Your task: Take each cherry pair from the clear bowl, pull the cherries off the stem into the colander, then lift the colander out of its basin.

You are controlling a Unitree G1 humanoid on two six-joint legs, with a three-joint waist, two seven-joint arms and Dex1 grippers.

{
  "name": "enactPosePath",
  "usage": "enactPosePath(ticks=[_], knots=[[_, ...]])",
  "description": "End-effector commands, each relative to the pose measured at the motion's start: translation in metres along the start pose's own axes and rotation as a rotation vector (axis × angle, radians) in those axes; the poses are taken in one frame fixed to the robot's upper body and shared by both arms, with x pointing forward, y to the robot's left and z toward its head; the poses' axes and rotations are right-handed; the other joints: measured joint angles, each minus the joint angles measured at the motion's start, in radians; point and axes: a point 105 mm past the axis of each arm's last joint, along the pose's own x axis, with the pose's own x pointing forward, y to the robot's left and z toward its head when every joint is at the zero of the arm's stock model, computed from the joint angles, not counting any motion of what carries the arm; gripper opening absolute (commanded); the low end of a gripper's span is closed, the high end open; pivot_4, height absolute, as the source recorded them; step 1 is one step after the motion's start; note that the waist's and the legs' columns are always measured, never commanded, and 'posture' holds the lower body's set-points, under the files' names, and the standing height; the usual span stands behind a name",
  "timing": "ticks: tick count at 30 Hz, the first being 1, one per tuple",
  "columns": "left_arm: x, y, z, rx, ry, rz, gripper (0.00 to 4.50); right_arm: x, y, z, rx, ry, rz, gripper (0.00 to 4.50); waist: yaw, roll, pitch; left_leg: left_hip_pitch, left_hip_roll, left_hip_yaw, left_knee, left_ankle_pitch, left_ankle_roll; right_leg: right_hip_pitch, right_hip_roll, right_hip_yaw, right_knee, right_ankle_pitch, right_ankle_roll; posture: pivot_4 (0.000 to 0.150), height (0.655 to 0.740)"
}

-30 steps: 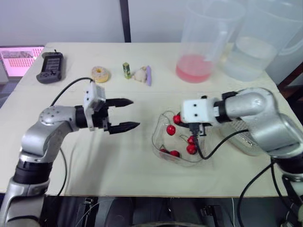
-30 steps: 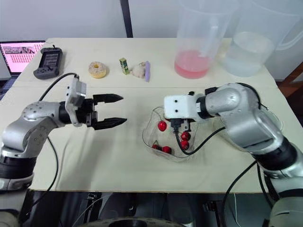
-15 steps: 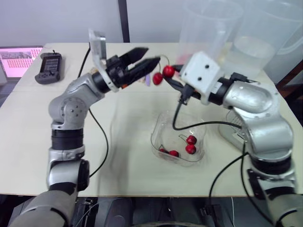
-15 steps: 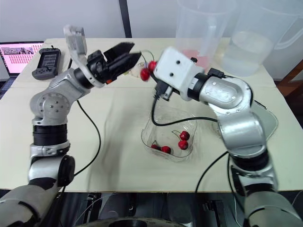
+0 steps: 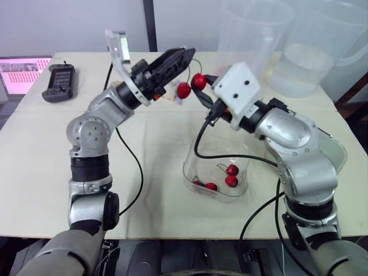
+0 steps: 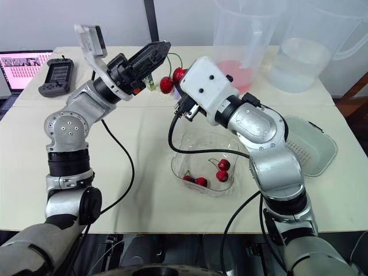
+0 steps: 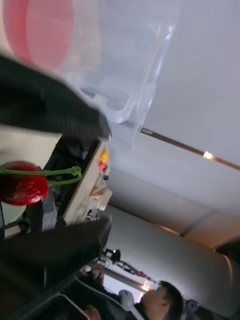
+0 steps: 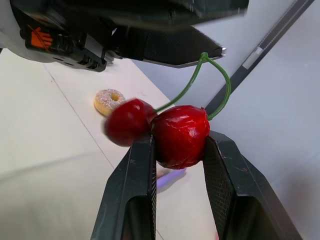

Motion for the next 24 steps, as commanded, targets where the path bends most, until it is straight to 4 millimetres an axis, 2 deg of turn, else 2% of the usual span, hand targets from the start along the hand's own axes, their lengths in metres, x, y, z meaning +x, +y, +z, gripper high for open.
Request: enactPosePath(ticks=[1, 2, 20, 23, 24], knots=[[0.003, -0.013, 0.005, 0.036, -0.003, -0.048, 0.53, -0.003, -0.003, 0.019, -0.041, -0.074, -0.007, 1.25, 0.0, 0.0, 0.0, 0.0, 0.0, 0.0, 0.0, 0.0, 0.0, 0.0, 0.0, 0.0, 0.0, 0.0, 0.0, 0.15, 0.74], [0.004, -0.013, 0.006, 0.031, -0.011, -0.046, 0.02, -0.003, -0.002, 0.019, -0.043, -0.076, -0.002, 1.25, 0.0, 0.0, 0.0, 0.0, 0.0, 0.0, 0.0, 0.0, 0.0, 0.0, 0.0, 0.0, 0.0, 0.0, 0.0, 0.15, 0.74], [0.003, -0.013, 0.006, 0.017, -0.013, -0.043, 0.02, -0.008, -0.001, 0.022, -0.036, -0.083, 0.013, 1.25, 0.001, 0.0, 0.0, 0.0, 0.0, 0.0, 0.0, 0.0, 0.0, 0.0, 0.0, 0.0, 0.0, 0.0, 0.0, 0.15, 0.74], [0.002, -0.015, 0.007, 0.001, -0.02, -0.057, 0.0, -0.012, 0.003, 0.019, -0.002, -0.075, 0.056, 2.19, 0.001, 0.0, 0.0, 0.0, 0.0, 0.0, -0.001, 0.0, 0.0, 0.0, 0.0, 0.0, 0.0, 0.0, 0.0, 0.15, 0.74], [0.002, -0.015, 0.008, -0.003, -0.023, -0.06, 0.0, -0.016, 0.005, 0.016, 0.017, -0.055, 0.095, 2.7, 0.001, 0.0, 0.0, 0.0, 0.0, 0.0, -0.001, 0.0, 0.0, 0.0, 0.0, 0.0, 0.0, 0.0, 0.0, 0.15, 0.74]])
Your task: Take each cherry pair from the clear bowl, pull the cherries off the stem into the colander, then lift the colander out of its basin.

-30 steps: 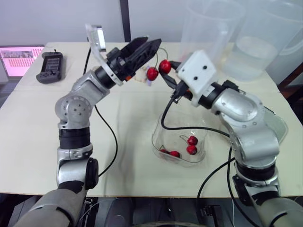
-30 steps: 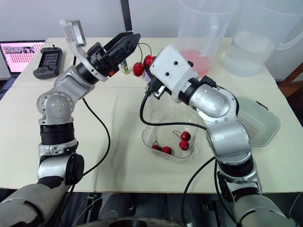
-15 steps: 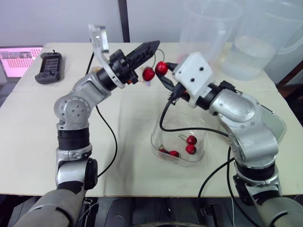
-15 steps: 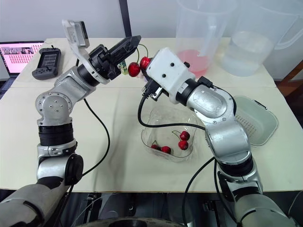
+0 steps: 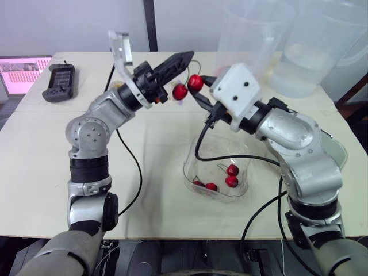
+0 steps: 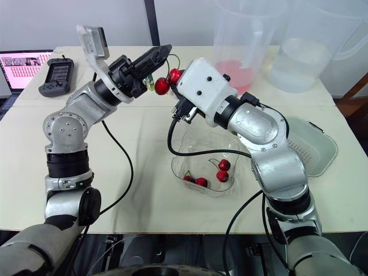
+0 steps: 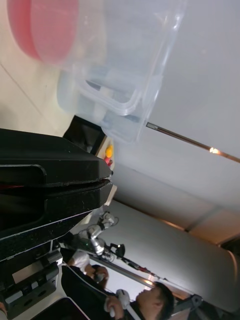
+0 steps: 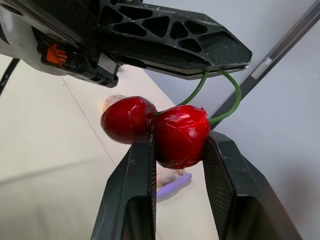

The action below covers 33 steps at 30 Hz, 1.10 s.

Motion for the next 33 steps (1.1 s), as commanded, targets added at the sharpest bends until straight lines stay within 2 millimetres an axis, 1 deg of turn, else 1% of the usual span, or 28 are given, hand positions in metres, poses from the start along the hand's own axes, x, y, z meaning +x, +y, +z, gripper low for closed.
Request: enactPosePath(ticks=[1, 2, 3, 4, 6, 7, 8, 9, 10, 13, 15, 20, 25, 30, 32, 33], knots=[[0.003, -0.01, 0.01, 0.017, -0.023, -0.048, 0.0, -0.018, -0.003, 0.008, 0.043, -0.007, 0.061, 3.12, 0.0, 0.0, 0.0, 0.0, 0.0, 0.0, 0.0, 0.0, 0.0, 0.0, 0.0, 0.0, 0.0, 0.0, 0.0, 0.15, 0.74], [0.003, -0.01, 0.01, 0.017, -0.019, -0.054, 0.0, -0.024, -0.005, 0.007, 0.076, 0.005, 0.079, 3.62, 0.002, 0.0, 0.0, 0.0, 0.0, 0.0, 0.0, 0.0, 0.0, 0.0, 0.0, 0.0, 0.0, 0.0, 0.0, 0.15, 0.74], [0.005, -0.011, 0.01, 0.017, -0.011, -0.065, 0.0, -0.031, -0.012, 0.003, 0.142, 0.028, 0.082, 4.12, 0.004, 0.0, 0.0, 0.0, 0.0, 0.0, 0.0, 0.0, 0.0, 0.0, 0.0, 0.0, -0.001, 0.0, 0.0, 0.15, 0.74], [0.005, -0.011, 0.009, 0.02, -0.004, -0.074, 0.0, -0.038, -0.018, -0.001, 0.217, 0.051, 0.085, 4.46, 0.006, 0.0, 0.0, 0.0, 0.0, 0.0, 0.0, 0.0, 0.0, 0.001, 0.0, 0.0, -0.001, 0.0, 0.0, 0.15, 0.74], [0.006, -0.012, 0.01, 0.022, 0.007, -0.087, 0.0, -0.049, -0.025, -0.002, 0.385, 0.047, 0.11, 4.46, 0.006, 0.0, 0.0, 0.0, 0.0, -0.001, 0.0, 0.0, 0.0, 0.001, 0.0, -0.001, -0.002, 0.0, 0.0, 0.15, 0.74], [0.007, -0.013, 0.009, 0.021, 0.019, -0.102, 0.0, -0.054, -0.027, 0.002, 0.477, 0.011, 0.131, 4.46, 0.006, 0.0, 0.0, 0.0, 0.0, -0.001, 0.0, 0.0, 0.0, 0.001, 0.0, -0.001, -0.002, 0.0, 0.0, 0.15, 0.74], [0.007, -0.015, 0.008, 0.022, 0.035, -0.122, 0.0, -0.056, -0.032, 0.01, 0.546, -0.069, 0.142, 4.46, 0.005, 0.0, 0.0, 0.0, 0.0, -0.001, 0.0, 0.0, 0.0, 0.001, 0.0, -0.001, -0.001, 0.0, 0.0, 0.15, 0.74], [0.008, -0.017, 0.006, 0.016, 0.051, -0.145, 0.0, -0.058, -0.033, 0.016, 0.589, -0.115, 0.171, 4.46, -0.001, 0.0, 0.0, 0.0, 0.0, -0.001, 0.0, 0.0, 0.0, 0.001, 0.0, -0.001, -0.001, 0.0, 0.0, 0.15, 0.74], [0.008, -0.019, 0.005, 0.01, 0.062, -0.165, 0.0, -0.059, -0.032, 0.017, 0.62, -0.123, 0.207, 4.46, 0.0, 0.001, 0.0, 0.0, 0.0, -0.001, 0.0, 0.0, 0.0, 0.001, 0.001, -0.001, -0.001, 0.0, 0.0, 0.15, 0.74], [0.01, -0.025, 0.002, -0.008, 0.092, -0.218, 0.0, -0.06, -0.025, 0.018, 0.673, -0.111, 0.301, 4.46, -0.002, 0.001, 0.0, 0.0, 0.0, -0.002, -0.001, 0.0, 0.0, 0.001, 0.001, -0.001, -0.001, 0.0, -0.001, 0.15, 0.74], [0.011, -0.031, 0.0, -0.013, 0.115, -0.252, 0.0, -0.059, -0.024, 0.011, 0.714, -0.086, 0.33, 4.46, -0.001, 0.001, 0.0, 0.0, 0.0, -0.001, -0.001, 0.0, 0.0, 0.001, 0.001, -0.001, -0.001, 0.0, -0.001, 0.15, 0.74], [0.013, -0.036, -0.002, -0.026, 0.126, -0.266, 0.0, -0.056, -0.016, 0.009, 0.769, -0.095, 0.398, 4.46, 0.0, 0.001, 0.0, 0.0, 0.0, -0.001, -0.001, 0.0, 0.0, 0.001, 0.001, -0.001, -0.001, 0.0, 0.0, 0.15, 0.74], [0.013, -0.041, -0.003, -0.037, 0.133, -0.275, 0.0, -0.052, -0.012, 0.006, 0.803, -0.094, 0.427, 4.46, -0.001, 0.001, 0.0, 0.0, 0.0, -0.001, -0.001, 0.0, 0.0, 0.001, 0.001, -0.001, -0.001, 0.0, 0.0, 0.15, 0.74], [0.014, -0.041, -0.004, -0.029, 0.13, -0.266, 0.0, -0.045, -0.008, -0.003, 0.858, -0.094, 0.428, 4.46, -0.001, 0.001, 0.0, 0.0, 0.0, -0.001, -0.001, 0.0, 0.0, 0.001, 0.001, -0.001, -0.001, 0.0, 0.0, 0.15, 0.74], [0.014, -0.042, -0.004, -0.032, 0.13, -0.269, 0.0, -0.043, -0.009, -0.004, 0.88, -0.113, 0.425, 3.92, -0.001, 0.001, 0.0, 0.0, 0.0, -0.001, -0.001, 0.0, 0.0, 0.001, 0.001, -0.001, -0.001, 0.0, 0.0, 0.15, 0.74], [0.014, -0.043, -0.005, -0.034, 0.131, -0.271, 0.0, -0.042, -0.01, -0.003, 0.888, -0.125, 0.425, 3.72, -0.001, 0.001, 0.0, 0.0, 0.0, -0.001, -0.001, 0.0, 0.0, 0.001, 0.001, -0.001, -0.002, 0.0, 0.0, 0.15, 0.74]])
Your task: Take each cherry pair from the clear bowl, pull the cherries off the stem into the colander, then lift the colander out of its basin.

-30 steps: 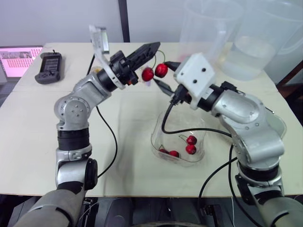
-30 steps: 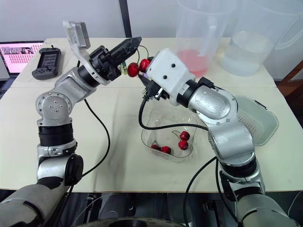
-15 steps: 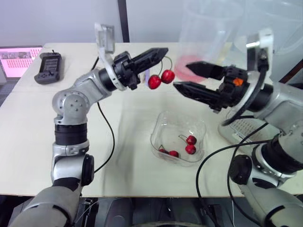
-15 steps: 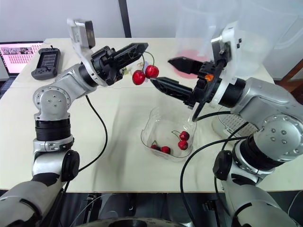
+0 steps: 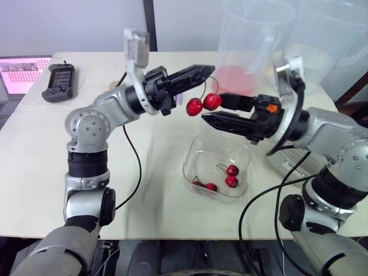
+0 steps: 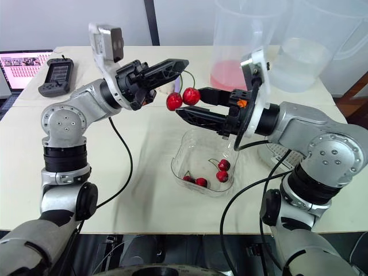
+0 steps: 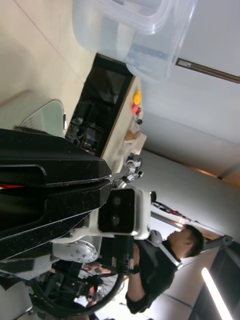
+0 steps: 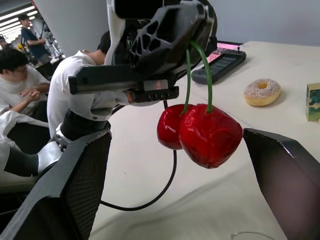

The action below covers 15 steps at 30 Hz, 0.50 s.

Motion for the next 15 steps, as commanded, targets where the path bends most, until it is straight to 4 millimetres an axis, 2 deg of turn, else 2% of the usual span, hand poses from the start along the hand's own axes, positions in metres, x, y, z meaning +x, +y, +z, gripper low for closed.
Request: enactPosePath(ticks=[1, 2, 10, 12, 15], knots=[[0.0052, -0.0124, 0.0077, 0.038, -0.012, -0.046, 0.0, 0.0019, 0.0041, 0.0097, -0.018, -0.061, 0.034, 3.25, 0.0, 0.0, 0.0, 0.0, 0.0, 0.0, 0.0, 0.0, 0.0, 0.0, 0.0, 0.0, 0.0, 0.0, 0.0, 0.15, 0.74], [0.005, -0.0125, 0.0076, 0.038, -0.012, -0.045, 0.0, 0.0021, 0.0045, 0.0103, -0.021, -0.064, 0.037, 2.81, 0.0, 0.0, 0.0, 0.0, 0.0, 0.0, 0.0, 0.0, 0.0, 0.0, 0.0, 0.0, 0.0, 0.0, 0.0, 0.15, 0.74], [0.0028, -0.0122, 0.0063, 0.051, -0.001, -0.03, 0.0, 0.0025, 0.0067, 0.0149, -0.022, -0.105, 0.06, 2.81, 0.0, 0.0, 0.0, 0.0, 0.0, 0.0, 0.0, 0.0, 0.0, 0.0, 0.0, 0.0, 0.0, 0.0, 0.0, 0.15, 0.74], [0.0031, -0.0121, 0.0064, 0.052, -0.002, -0.029, 0.0, 0.0022, 0.0042, 0.0136, -0.012, -0.102, 0.048, 2.33, 0.0, 0.0, 0.0, 0.0, 0.0, 0.0, 0.0, 0.0, 0.0, 0.0, 0.0, 0.0, 0.0, 0.0, 0.0, 0.15, 0.74], [0.0029, -0.0116, 0.0067, 0.054, -0.003, -0.026, 0.0, 0.0013, 0.0012, 0.0092, -0.011, -0.08, 0.028, 1.17, 0.0, 0.0, 0.0, 0.0, 0.0, 0.0, 0.0, 0.0, 0.0, 0.0, 0.0, 0.0, 0.0, 0.0, 0.0, 0.15, 0.74]])
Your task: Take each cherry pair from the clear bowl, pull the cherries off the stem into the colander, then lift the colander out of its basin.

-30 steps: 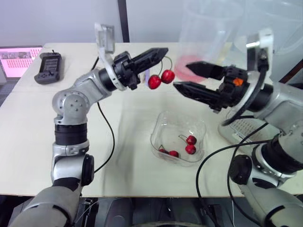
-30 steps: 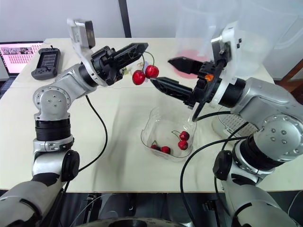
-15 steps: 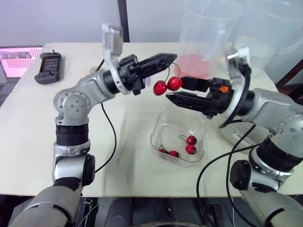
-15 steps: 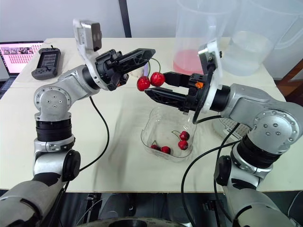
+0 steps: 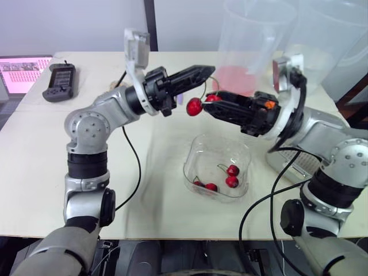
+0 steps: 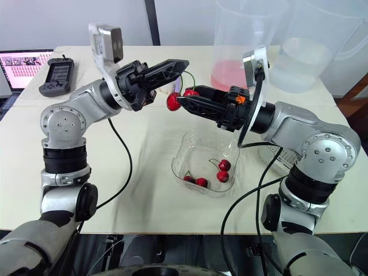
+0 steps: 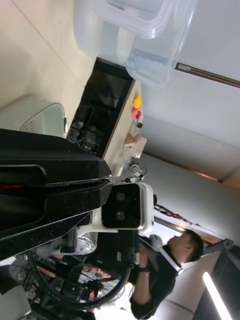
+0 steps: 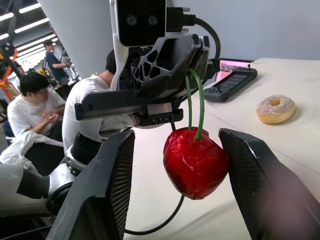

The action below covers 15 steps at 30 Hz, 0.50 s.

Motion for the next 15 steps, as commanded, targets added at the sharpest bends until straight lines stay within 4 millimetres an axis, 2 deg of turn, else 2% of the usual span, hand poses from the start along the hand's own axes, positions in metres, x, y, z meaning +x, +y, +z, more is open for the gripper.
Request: enactPosePath(ticks=[1, 9, 15], knots=[[0.002, -0.009, 0.007, 0.039, -0.011, -0.032, 0.0, -0.002, 0.002, 0.002, -0.033, 0.004, -0.002, 1.17, 0.0, 0.0, 0.0, 0.0, 0.0, 0.0, 0.0, 0.0, 0.0, 0.0, 0.0, 0.0, 0.0, 0.0, 0.0, 0.15, 0.74], [0.0, -0.009, 0.006, 0.034, -0.011, -0.03, 0.0, -0.004, -0.002, -0.005, -0.041, 0.045, -0.026, 1.17, 0.0, 0.0, 0.0, 0.0, 0.0, 0.0, 0.0, 0.0, 0.0, 0.0, 0.0, 0.0, -0.001, 0.0, 0.0, 0.15, 0.74], [-0.002, -0.008, 0.006, 0.036, -0.012, -0.029, 0.0, -0.013, -0.005, -0.012, -0.059, 0.117, -0.047, 1.17, 0.001, 0.0, 0.0, -0.001, 0.0, 0.0, 0.0, 0.0, 0.0, 0.0, 0.0, 0.0, -0.001, 0.0, 0.0, 0.15, 0.74]])
